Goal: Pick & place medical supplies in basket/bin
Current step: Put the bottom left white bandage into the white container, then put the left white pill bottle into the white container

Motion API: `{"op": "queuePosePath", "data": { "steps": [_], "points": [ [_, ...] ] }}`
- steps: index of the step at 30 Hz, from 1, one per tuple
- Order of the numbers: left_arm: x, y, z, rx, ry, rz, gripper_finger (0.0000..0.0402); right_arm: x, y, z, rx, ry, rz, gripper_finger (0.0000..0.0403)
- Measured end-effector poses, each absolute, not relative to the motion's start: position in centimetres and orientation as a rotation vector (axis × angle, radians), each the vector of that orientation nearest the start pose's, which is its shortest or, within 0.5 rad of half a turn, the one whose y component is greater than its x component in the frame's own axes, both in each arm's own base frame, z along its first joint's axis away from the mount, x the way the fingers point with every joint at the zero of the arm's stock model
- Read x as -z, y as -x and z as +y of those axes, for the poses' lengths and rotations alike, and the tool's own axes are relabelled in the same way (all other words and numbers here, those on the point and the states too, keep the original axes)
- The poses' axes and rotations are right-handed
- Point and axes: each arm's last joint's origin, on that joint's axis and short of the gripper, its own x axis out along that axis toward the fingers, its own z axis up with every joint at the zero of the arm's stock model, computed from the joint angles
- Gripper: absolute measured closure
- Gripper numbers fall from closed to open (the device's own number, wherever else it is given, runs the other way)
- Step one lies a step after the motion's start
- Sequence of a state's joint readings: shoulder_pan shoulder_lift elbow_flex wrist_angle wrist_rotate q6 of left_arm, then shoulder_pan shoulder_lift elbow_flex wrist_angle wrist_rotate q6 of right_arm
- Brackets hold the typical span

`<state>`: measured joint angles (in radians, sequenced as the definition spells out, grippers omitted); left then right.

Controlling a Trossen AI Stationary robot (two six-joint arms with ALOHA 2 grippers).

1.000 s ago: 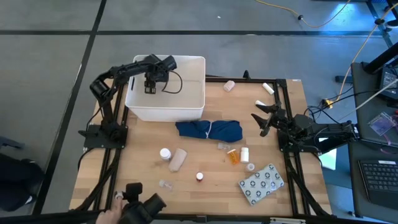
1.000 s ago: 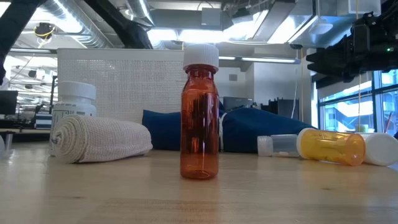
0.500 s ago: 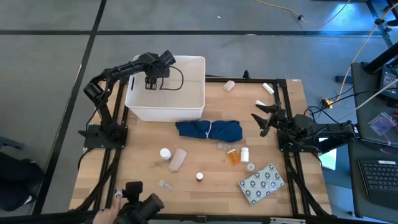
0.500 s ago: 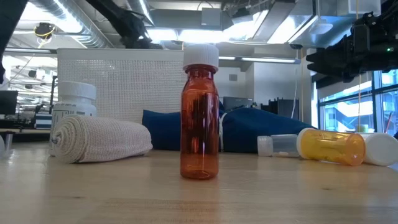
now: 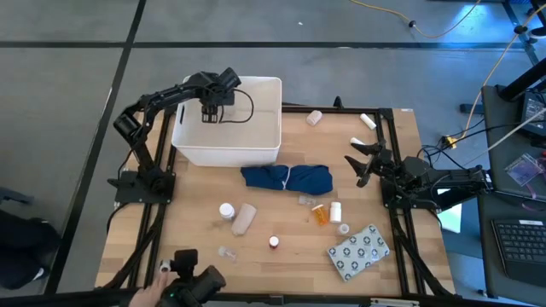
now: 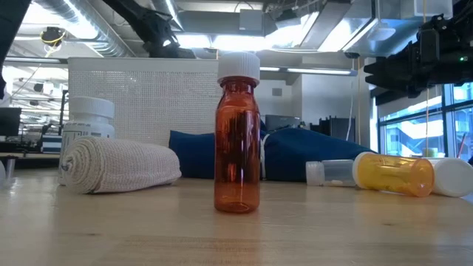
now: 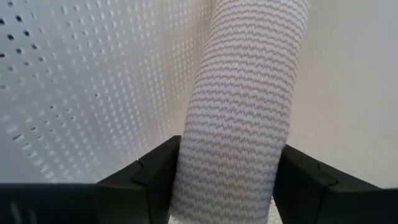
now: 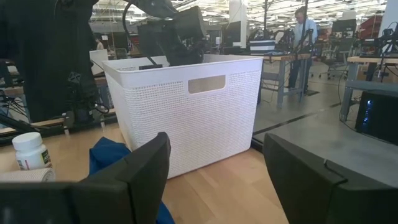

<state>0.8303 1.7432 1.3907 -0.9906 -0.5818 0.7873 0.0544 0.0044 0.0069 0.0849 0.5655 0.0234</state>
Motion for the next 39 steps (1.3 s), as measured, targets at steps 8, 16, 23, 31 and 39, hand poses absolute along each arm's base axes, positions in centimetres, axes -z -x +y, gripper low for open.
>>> {"op": "queuePosePath", "data": {
  "steps": [8,16,23,31,39],
  "points": [
    [-24.5,-21.6,25.9,-0.588,-0.303,1.751,0.0189,-17.3,-9.3,-1.0,0.510,-0.048,-0.090,0.0146],
    [-24.4,-21.6,25.8,-0.558,-0.260,1.719,0.0188,-17.3,-9.3,-1.0,0.510,-0.050,-0.090,0.0146],
    [-24.4,-21.5,25.8,-0.571,-0.247,1.719,0.0172,-17.3,-9.3,-1.0,0.509,-0.050,-0.090,0.0146],
    [-24.6,-21.4,26.0,-0.642,-0.289,1.765,0.0116,-17.3,-9.3,-1.0,0.510,-0.049,-0.090,0.0146],
    [-26.1,-20.9,25.6,-0.756,-0.372,1.796,0.0115,-17.3,-9.3,-1.0,0.510,-0.049,-0.090,0.0146]
  ]
}}
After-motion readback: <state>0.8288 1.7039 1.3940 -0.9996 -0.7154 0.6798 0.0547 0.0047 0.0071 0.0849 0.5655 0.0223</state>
